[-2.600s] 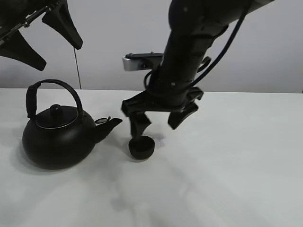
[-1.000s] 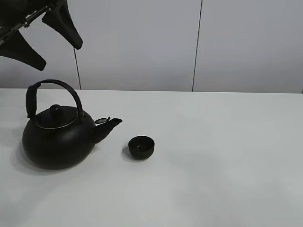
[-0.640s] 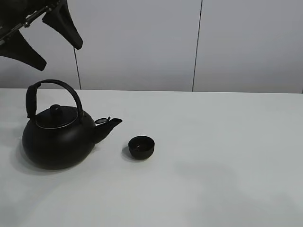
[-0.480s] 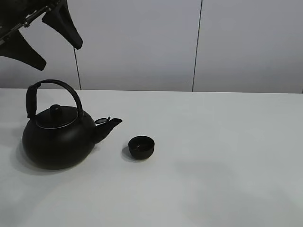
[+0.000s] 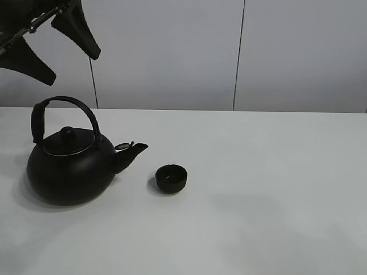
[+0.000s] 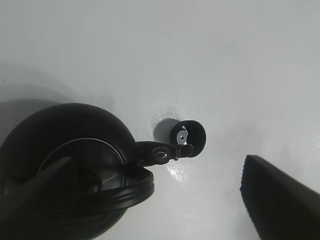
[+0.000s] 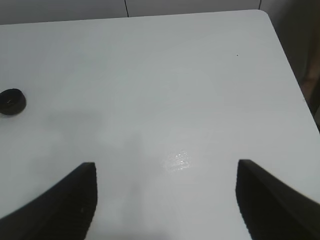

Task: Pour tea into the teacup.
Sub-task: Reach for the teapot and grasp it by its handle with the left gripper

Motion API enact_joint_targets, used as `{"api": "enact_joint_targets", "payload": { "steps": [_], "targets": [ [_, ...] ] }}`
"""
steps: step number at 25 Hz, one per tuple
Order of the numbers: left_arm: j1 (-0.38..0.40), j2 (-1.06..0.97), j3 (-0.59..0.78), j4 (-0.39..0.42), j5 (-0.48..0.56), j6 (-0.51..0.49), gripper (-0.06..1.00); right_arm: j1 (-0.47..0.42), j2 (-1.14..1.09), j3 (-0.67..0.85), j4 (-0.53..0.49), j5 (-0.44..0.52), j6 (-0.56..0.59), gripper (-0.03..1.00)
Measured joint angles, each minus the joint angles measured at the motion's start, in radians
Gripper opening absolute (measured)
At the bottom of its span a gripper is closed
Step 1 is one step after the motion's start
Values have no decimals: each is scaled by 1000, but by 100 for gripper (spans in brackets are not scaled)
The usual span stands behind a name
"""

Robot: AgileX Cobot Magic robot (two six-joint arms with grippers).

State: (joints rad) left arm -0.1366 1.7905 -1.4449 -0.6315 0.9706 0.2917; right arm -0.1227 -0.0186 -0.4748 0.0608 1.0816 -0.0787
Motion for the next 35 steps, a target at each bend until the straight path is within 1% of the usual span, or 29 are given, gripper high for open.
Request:
{"api": "enact_joint_targets", "payload": {
  "steps": [9, 11, 13, 17, 20, 21, 22, 24, 27, 29, 32, 35],
  "targets": [
    [0, -1, 0, 4, -12, 0, 63, 0, 0, 0, 0, 0, 0, 53],
    [-4, -24, 17, 33, -61, 1, 63, 0, 0, 0, 0, 0, 0, 53],
    [-9, -85, 62, 90, -147, 1, 63, 0, 0, 0, 0, -1, 0, 53],
    [-16, -291, 254, 192, -410, 1, 63, 0, 0, 0, 2, -1, 0, 53],
    [-17, -469, 490, 268, -690, 2, 63, 0, 0, 0, 2, -1, 0, 53],
    [-17, -519, 572, 287, -820, 2, 63, 0, 0, 0, 2, -1, 0, 53],
    [-17, -559, 651, 310, -927, 2, 63, 0, 0, 0, 2, -1, 0, 53],
    [-17, -596, 770, 349, -1085, 2, 63, 0, 0, 0, 2, -1, 0, 53],
    [-17, -574, 950, 428, -1328, 2, 63, 0, 0, 0, 2, -1, 0, 53],
    [-17, -527, 1037, 493, -1471, 1, 63, 0, 0, 0, 2, -1, 0, 53],
    [-17, -411, 1105, 593, -1704, -51, 63, 0, 0, 0, 2, -1, 0, 53],
    [-17, -282, 1114, 691, -1863, -146, 63, 0, 0, 0, 2, -1, 0, 53]
  ]
}}
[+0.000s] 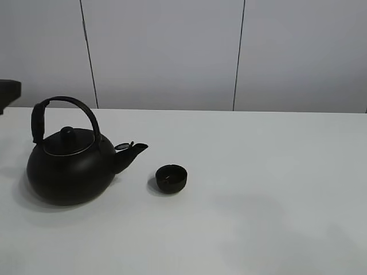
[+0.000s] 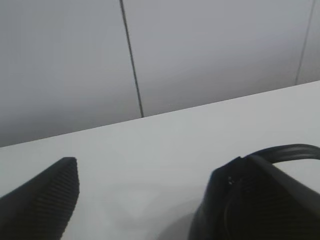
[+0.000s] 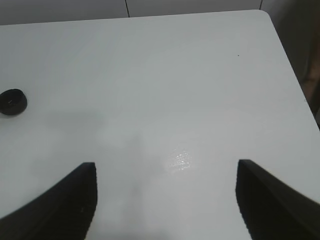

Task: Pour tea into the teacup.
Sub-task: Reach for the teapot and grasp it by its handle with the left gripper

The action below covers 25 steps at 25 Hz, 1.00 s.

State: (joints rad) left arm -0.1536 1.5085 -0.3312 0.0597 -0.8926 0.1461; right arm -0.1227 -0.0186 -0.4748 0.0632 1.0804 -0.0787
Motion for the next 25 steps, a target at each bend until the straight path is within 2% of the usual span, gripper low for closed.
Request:
{"api": "enact_joint_targets", "payload": {
  "steps": [2, 5, 15, 25],
  "targets": [
    [0, 79, 0, 54, -87, -61, 63, 0, 0, 0, 0, 0, 0, 53],
    [0, 149, 0, 95, -153, -121, 63, 0, 0, 0, 0, 0, 0, 53],
    [0, 300, -7, 111, -234, -133, 63, 0, 0, 0, 1, 0, 0, 53],
    [0, 394, -106, 111, -245, -136, 63, 0, 0, 0, 1, 0, 0, 53]
  ]
}}
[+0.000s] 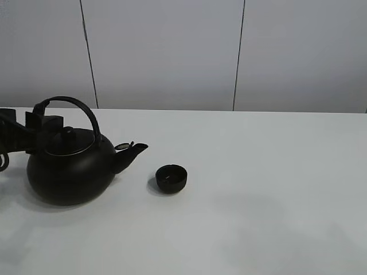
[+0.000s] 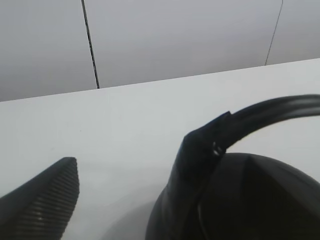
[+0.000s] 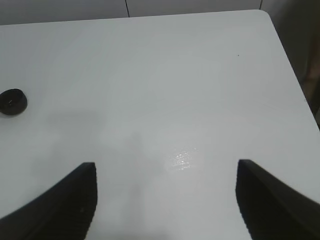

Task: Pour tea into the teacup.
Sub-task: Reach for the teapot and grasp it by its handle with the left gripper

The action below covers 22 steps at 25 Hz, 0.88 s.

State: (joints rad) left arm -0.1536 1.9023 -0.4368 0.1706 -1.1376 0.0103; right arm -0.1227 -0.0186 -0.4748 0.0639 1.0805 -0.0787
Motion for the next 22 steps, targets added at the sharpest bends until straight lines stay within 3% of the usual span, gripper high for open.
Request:
{"api": "enact_joint_targets", "payload": {
  "steps": [6, 18, 22],
  "targets": [
    [0, 31, -26, -1, -1, -1, 62, 0, 0, 0, 0, 0, 0, 53],
    [16, 32, -27, 33, -3, 3, 14, 0, 0, 0, 0, 0, 0, 53],
    [17, 32, -27, 17, -3, 13, 12, 0, 0, 0, 0, 0, 0, 53]
  ]
}}
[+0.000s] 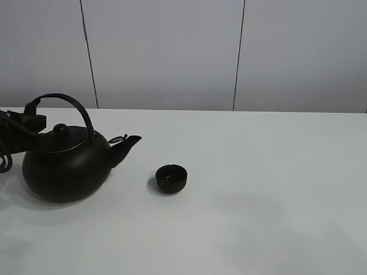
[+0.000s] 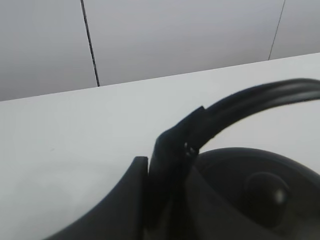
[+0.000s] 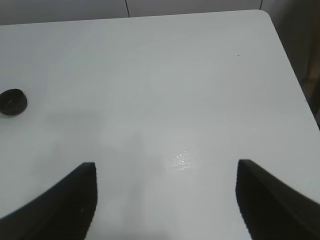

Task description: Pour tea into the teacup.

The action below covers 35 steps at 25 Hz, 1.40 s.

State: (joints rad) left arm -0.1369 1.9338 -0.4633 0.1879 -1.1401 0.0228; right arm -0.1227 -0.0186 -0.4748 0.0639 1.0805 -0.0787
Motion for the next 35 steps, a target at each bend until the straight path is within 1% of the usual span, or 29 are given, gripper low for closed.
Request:
{"api": "enact_joint_targets", "payload": {
  "steps": [3, 6, 11, 14, 21, 24, 28, 35],
  "targets": [
    [0, -4, 0, -1, 4, 2, 12, 0, 0, 0, 0, 0, 0, 53],
    [0, -28, -4, 13, 42, 2, 12, 0, 0, 0, 0, 0, 0, 53],
    [0, -81, -56, 89, 149, 6, 12, 0, 0, 0, 0, 0, 0, 53],
    [-7, -102, -101, 131, 184, 5, 12, 0, 0, 0, 0, 0, 0, 53],
    [-72, -104, -172, 147, 281, 0, 11, 0, 0, 0, 0, 0, 0, 53],
    [-85, -104, -196, 172, 328, 1, 11, 0, 0, 0, 0, 0, 0, 53],
    [-99, -101, -231, 179, 379, 4, 11, 0, 0, 0, 0, 0, 0, 53],
    [-101, -76, -265, 177, 397, 6, 11, 0, 0, 0, 0, 0, 0, 53]
  ]
}}
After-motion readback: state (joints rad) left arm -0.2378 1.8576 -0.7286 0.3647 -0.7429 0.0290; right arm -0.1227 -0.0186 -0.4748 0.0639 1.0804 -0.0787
